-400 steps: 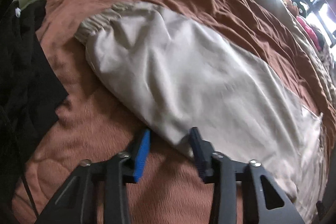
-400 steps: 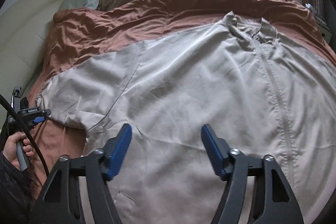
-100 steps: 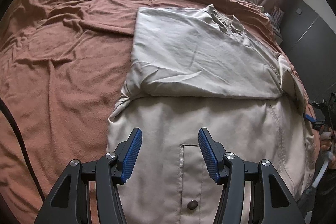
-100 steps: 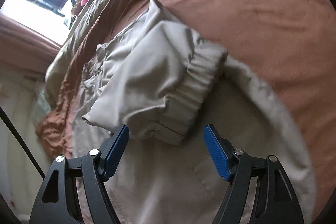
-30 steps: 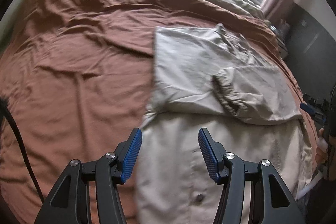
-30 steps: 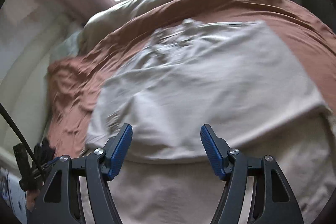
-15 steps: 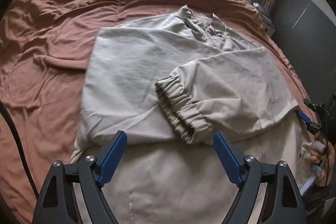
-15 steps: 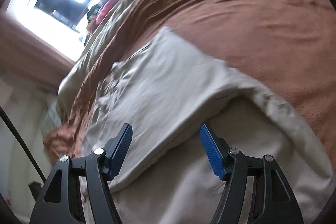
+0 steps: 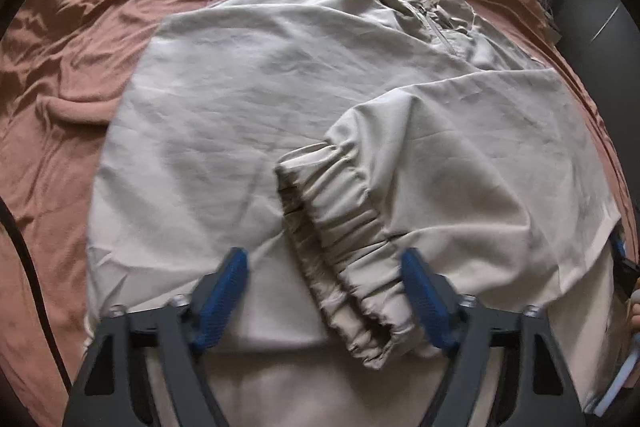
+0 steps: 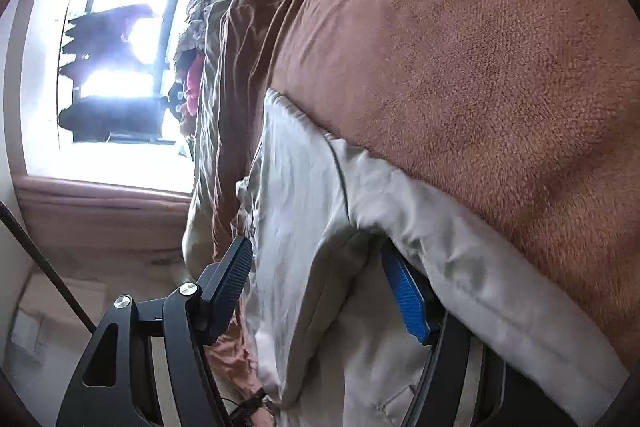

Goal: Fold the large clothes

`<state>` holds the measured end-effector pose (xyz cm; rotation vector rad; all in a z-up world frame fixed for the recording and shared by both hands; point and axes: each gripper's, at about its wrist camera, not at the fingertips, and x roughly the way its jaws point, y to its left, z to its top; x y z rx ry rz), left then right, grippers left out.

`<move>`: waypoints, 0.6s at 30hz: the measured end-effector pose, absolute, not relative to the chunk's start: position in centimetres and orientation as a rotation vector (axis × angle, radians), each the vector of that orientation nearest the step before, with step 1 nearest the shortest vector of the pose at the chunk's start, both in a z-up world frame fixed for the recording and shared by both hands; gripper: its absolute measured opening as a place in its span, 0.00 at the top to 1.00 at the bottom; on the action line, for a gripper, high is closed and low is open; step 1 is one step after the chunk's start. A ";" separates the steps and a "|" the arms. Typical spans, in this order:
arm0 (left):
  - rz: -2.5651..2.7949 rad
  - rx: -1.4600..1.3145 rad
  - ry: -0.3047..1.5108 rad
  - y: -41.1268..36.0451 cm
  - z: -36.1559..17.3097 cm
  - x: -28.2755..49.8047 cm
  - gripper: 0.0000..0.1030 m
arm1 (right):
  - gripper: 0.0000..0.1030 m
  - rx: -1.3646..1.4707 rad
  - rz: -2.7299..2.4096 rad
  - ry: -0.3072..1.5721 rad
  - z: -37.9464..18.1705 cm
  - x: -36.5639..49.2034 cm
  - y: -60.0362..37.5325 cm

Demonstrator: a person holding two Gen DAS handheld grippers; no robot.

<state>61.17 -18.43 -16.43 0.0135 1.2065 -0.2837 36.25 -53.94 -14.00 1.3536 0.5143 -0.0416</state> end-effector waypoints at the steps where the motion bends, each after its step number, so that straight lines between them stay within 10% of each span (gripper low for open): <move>1: -0.293 0.025 1.210 -18.9 -16.6 61.2 0.45 | 0.36 1.358 -0.040 0.508 -14.1 36.2 -54.1; 9: -0.278 0.076 1.160 -19.9 -15.3 61.9 0.78 | 0.36 1.311 -0.089 0.522 -13.9 36.7 -54.1; 18: -0.247 0.095 1.185 -18.7 -16.3 63.0 0.55 | 0.36 1.192 -0.129 0.578 -11.7 37.6 -53.2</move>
